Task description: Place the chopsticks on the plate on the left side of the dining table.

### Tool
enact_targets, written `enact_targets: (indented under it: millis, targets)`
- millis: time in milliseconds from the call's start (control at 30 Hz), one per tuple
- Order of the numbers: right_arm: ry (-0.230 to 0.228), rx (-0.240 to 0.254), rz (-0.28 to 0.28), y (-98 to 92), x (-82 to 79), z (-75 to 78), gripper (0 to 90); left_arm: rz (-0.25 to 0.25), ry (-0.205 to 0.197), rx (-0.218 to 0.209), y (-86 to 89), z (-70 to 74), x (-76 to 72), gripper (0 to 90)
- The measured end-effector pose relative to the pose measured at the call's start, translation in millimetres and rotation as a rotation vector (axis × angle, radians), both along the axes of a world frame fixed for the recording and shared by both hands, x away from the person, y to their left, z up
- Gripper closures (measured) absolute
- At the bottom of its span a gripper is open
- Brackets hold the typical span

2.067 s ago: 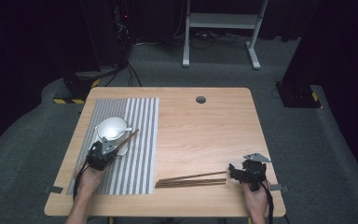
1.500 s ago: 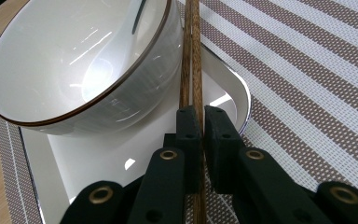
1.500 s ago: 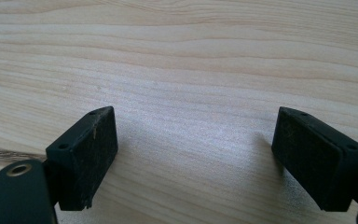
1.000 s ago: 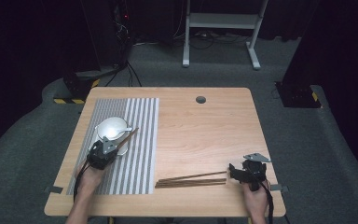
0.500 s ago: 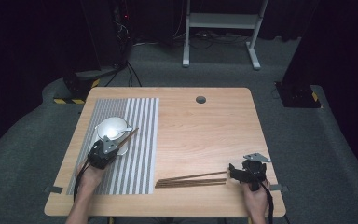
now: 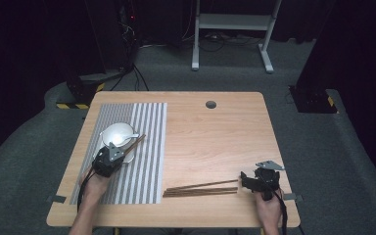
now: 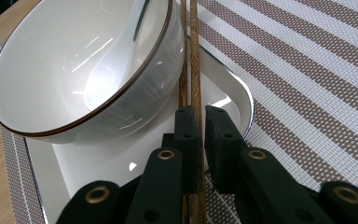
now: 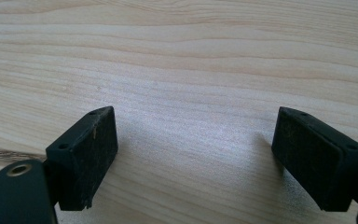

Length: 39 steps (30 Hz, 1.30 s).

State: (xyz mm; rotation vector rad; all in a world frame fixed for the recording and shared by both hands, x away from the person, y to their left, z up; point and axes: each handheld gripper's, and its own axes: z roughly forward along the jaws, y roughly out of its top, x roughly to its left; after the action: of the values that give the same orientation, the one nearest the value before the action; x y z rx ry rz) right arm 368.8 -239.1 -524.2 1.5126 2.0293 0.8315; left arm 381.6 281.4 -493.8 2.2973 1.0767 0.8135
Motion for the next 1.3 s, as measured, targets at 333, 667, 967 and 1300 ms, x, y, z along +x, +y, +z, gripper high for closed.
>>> enact_targets:
  millis: [333, 667, 967, 1300]
  targets:
    - [0.000, 0.000, 0.000, 0.0, 0.0, 0.0, 13.8, 0.009, -0.014, -0.024, 1.7, 2.9, -3.1, 80.3]
    - [0.000, 0.000, 0.000, 0.0, 0.0, 0.0, 13.7, 0.059, -0.037, -0.078, 5.2, 5.0, -12.7, 72.5]
    - [0.000, 0.000, 0.000, 0.0, 0.0, 0.0, 13.7, 0.102, -0.051, -0.094, 3.9, 5.4, -20.4, 68.6]
    - [0.001, 0.001, -0.001, 0.1, -0.1, 0.0, 13.7, 0.137, -0.054, -0.097, 6.3, -0.2, -26.4, 67.6]
